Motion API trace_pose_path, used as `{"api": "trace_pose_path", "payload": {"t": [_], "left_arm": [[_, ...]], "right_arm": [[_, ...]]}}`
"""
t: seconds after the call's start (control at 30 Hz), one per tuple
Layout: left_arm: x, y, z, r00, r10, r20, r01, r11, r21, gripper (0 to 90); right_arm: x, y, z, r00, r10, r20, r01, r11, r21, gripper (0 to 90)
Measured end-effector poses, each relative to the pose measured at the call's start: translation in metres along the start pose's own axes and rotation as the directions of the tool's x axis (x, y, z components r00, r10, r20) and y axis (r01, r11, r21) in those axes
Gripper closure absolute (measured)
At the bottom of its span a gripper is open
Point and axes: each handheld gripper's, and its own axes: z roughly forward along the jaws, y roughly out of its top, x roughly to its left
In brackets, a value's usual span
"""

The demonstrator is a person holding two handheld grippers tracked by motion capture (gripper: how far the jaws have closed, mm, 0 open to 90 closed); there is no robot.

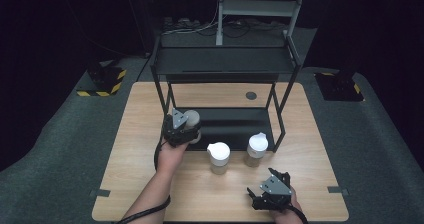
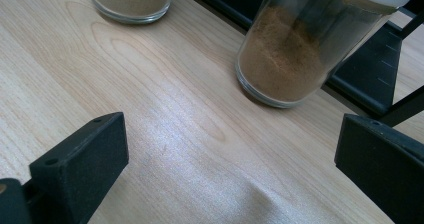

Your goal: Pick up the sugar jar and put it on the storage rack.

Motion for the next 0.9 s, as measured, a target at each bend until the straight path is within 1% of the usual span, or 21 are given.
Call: {"api": "trace_pose_path", "payload": {"t": [0.17,0.4,0.5,0.63,0.7,0.8,0.9], "left_arm": [[0.0010,0.0013,0.0012,1.0000,0.001,-0.001,-0.001,1.0000,0.007,33.1],[0.0010,0.0012,0.0012,1.0000,0.001,-0.001,-0.001,1.0000,0.006,32.9],[0.0012,0.0016,0.0010,1.0000,-0.007,-0.006,0.007,1.0000,0.004,30.9],[0.0014,0.0023,0.0001,1.0000,-0.005,-0.008,0.005,1.0000,0.001,29.2],[0.0013,0.0036,-0.0013,0.9999,-0.010,-0.005,0.010,0.9999,-0.010,28.1],[0.0005,0.0050,-0.0021,1.0000,0.000,-0.006,0.000,0.9999,-0.012,27.1],[0.0000,0.0060,-0.0026,1.0000,-0.004,-0.005,0.004,0.9999,-0.016,26.0]], "right_arm": [[-0.0001,0.0000,-0.0001,1.0000,0.002,-0.001,-0.002,1.000,-0.001,0.0],[-0.0002,-0.0001,-0.0002,1.0000,0.002,-0.001,-0.002,1.000,-0.001,0.0],[-0.0002,-0.0001,-0.0001,1.0000,0.002,-0.001,-0.002,1.000,-0.001,0.0],[-0.0002,0.0000,-0.0001,1.0000,0.003,-0.001,-0.003,1.000,0.000,0.0],[-0.0001,0.0000,0.0000,1.0000,0.001,-0.001,-0.001,1.000,0.000,0.0],[0.0000,0.0000,0.0000,1.0000,0.000,0.000,0.000,1.000,0.000,0.0],[0.0000,0.0000,-0.0001,1.0000,0.000,0.000,0.000,1.000,0.000,0.0]]}}
